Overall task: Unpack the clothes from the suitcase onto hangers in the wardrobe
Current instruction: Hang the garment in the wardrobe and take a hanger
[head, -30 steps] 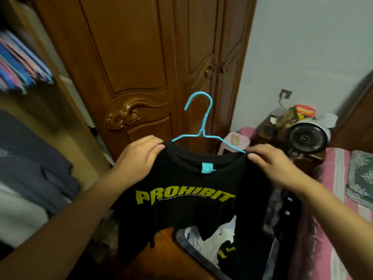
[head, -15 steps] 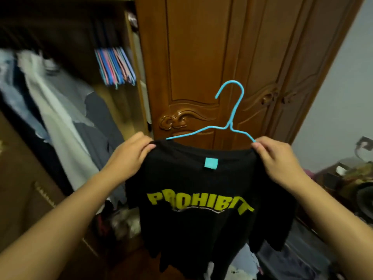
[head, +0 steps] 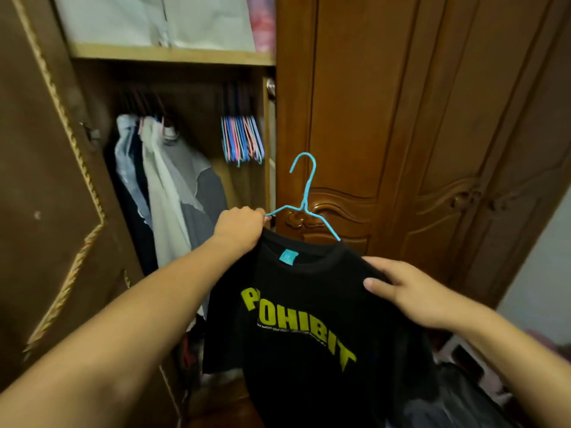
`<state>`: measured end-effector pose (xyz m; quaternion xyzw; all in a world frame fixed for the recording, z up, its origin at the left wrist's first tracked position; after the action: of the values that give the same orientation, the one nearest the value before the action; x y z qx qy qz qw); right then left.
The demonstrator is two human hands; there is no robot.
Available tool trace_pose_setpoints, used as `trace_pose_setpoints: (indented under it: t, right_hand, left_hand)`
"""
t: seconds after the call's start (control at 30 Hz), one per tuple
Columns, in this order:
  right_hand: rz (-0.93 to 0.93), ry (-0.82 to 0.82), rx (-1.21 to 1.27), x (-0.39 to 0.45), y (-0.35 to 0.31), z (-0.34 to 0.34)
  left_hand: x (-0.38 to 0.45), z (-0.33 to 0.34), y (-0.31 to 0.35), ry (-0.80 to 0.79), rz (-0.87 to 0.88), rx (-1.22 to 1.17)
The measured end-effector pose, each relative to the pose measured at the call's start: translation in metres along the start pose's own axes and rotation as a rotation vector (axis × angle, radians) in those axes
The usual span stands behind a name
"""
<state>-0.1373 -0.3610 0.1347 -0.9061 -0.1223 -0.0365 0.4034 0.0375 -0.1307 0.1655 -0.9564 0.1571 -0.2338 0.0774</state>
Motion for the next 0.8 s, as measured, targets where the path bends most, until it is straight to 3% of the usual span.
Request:
trace_pose_setpoints:
  t: [0.07,0.13,0.2,0.3,0.37,0.47,0.57,0.67,0.8]
  right_hand:
    - [-0.052,0.076,0.04,0.009,-0.02,0.012]
    - [-0.105,0.114,-0.096,0.025,-0.033,0.027]
    - [-0.106,0.131,-0.204,0.045,-0.031,0.046]
    - [0.018,0.136,-0.186,0.081,-0.018,0.072]
    - [0.047,0.197,-0.202,0.109,-0.03,0.074]
    - [-0.043,0.316,-0.25,0.163,-0.079,0.059]
    - [-0.117,0.365,-0.259,0.226,-0.137,0.06]
    - [-0.093,0.313,-0.224,0.286,-0.176,0.09]
    - [-0.04,0.283,-0.208,0.347,-0.182,0.125]
  left_hand:
    - [0.011,0.007,-0.011,-0.054,-0.121,-0.152]
    - [0.018,0.021,-0.031,-0.148,-0.263,-0.347]
    - [0.02,0.033,-0.054,-0.22,-0.309,-0.384]
    - [0.018,0.039,-0.117,-0.214,-0.297,-0.219]
    - [0.02,0.019,-0.182,-0.111,-0.316,0.021]
    - [0.026,-0.045,-0.272,0.071,-0.394,0.439]
    - [0.037,-0.097,-0.332,0.155,-0.468,0.732]
    - [0.052,-0.117,-0.35,0.203,-0.497,0.82]
    - [0.069,-0.101,-0.348,0.239,-0.528,0.734]
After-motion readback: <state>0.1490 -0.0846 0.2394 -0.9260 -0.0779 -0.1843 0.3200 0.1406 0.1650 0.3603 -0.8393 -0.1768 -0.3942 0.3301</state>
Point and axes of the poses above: each hand's wrist, its own x-axis towards the middle knuckle, its own z-axis out of the palm, y = z × x, the point moved 10 cm from there along x, towards the middle knuckle, and after that the axes turned 6 degrees about y, right-handed, at the moved point
